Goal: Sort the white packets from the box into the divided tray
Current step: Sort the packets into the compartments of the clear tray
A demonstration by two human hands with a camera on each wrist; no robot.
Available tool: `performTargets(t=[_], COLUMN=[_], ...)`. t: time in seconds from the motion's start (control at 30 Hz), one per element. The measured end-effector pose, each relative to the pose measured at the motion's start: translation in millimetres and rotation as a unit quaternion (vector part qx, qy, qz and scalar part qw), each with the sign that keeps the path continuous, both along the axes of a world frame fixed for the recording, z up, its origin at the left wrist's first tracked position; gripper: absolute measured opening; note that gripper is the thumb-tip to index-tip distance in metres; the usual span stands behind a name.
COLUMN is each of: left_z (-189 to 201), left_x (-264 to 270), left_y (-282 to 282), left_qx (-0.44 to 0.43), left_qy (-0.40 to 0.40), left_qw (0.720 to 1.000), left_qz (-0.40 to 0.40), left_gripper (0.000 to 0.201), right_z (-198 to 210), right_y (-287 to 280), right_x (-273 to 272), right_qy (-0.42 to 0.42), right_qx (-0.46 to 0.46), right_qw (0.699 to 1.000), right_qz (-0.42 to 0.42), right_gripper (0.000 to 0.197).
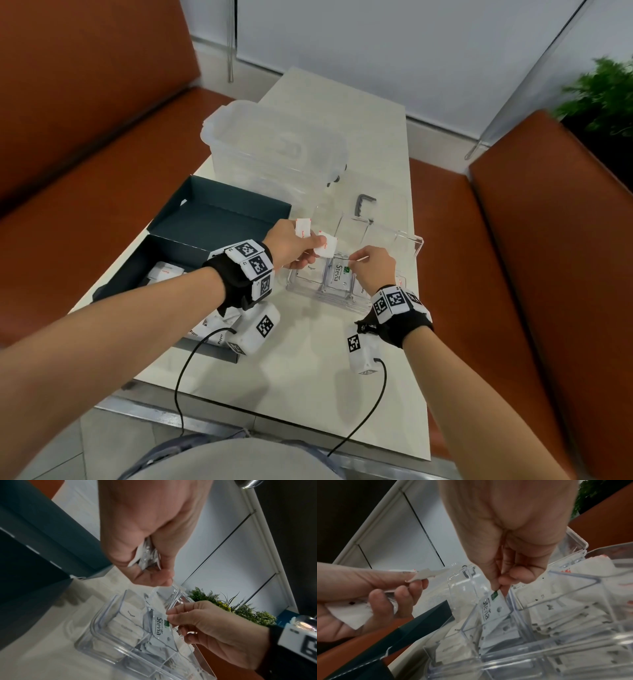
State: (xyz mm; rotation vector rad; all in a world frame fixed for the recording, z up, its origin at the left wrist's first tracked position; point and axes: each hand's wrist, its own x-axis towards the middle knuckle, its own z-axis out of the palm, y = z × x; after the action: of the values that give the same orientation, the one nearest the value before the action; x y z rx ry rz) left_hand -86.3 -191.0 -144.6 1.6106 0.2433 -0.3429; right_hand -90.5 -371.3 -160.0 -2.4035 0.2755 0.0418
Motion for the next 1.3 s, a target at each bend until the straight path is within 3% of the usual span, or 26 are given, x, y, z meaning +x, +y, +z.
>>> performTargets(t=[0.33,0.47,0.6,0.73,0.93,1.07,1.17,1.3], left_z=[7,8,9,11,15,12,10,11], left_x=[-5,-4,-3,-2,-8,-13,-14,-14], left_y=[-1,0,-1,-12,-55,-80,-87,-85], left_qx=[-0.057,-0.06,-0.06,-0.057,-0.041,-0.028,-0.029,-0.026], left_qy=[0.011,0.015,0.017,0.012,-0.016,-0.021,-0.015,-0.007], left_qw=[0.998,0.998,0.998,0.997,0.994,0.99,0.991,0.993], left_qz=[-0.016,-0.014,-0.018,-0.044,-0.104,-0.133,-0.13,-0.119], left_gripper=[0.009,0.011,0.01,0.01,0.007,0.009,0.011,0.011], right_z=[-19,-18,3,42,59,41,28,10], right_y=[15,15,2,-23,-60,-84,-102,-111], right_x=[-3,-6,-4,-8,-20,-24,-20,-16], right_qy=[-0.012,-0.017,-0.055,-0.097,0.046,0.037,0.027,0.05], right_qx=[-0.182,-0.203,-0.137,0.011,0.16,0.224,0.212,0.049], right_qw=[0.978,0.971,0.984,0.995,0.985,0.974,0.975,0.995], right_qz=[0.097,0.122,0.096,0.036,0.053,-0.002,-0.067,-0.069], right_gripper=[0.017,0.016,0.012,0.01,0.009,0.009,0.006,0.008])
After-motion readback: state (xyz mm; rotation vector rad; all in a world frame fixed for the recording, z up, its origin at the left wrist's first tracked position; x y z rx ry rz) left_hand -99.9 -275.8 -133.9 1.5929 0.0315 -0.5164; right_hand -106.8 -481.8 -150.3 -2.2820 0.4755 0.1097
